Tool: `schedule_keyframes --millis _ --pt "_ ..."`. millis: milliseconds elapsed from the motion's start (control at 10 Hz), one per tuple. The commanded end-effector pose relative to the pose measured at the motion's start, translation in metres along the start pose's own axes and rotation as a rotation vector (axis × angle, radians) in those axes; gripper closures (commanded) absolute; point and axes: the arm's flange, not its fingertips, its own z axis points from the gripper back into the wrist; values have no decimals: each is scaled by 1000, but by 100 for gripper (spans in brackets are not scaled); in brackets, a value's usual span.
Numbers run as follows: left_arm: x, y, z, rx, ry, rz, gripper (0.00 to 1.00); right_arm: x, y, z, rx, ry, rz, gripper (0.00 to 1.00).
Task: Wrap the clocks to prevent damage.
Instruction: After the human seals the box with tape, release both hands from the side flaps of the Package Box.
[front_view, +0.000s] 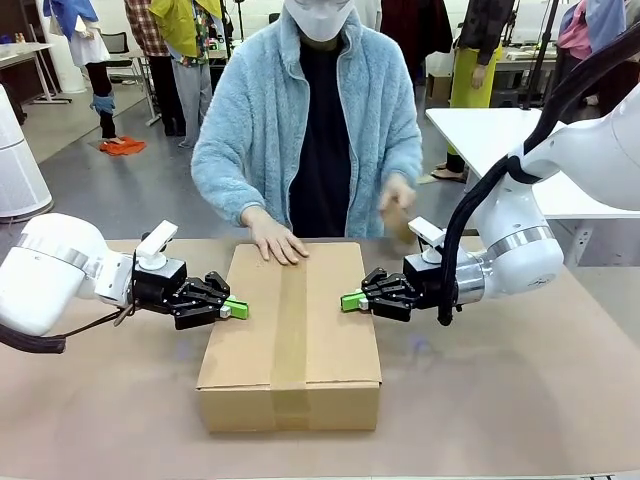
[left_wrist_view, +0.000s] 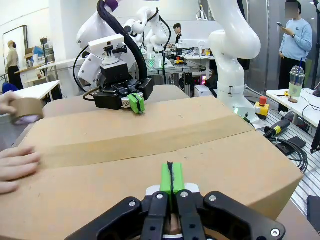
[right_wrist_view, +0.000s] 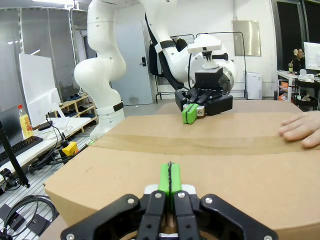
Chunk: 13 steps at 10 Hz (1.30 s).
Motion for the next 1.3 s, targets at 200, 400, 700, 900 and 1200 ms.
schedule_keyframes --millis 200,400,700,900,1200 --pt "0 0 0 1 11 8 100 -2 4 -4 -25 6 1 99" --pt "0 0 0 1 11 8 100 -2 4 -4 -25 6 1 99" --pt "71 -21 45 77 152 14 100 68 36 11 -76 135 96 99" --pt "136 -48 71 85 297 55 100 131 75 16 -148 318 98 99" --pt "209 -82 87 120 507 181 100 209 118 21 -295 496 61 99"
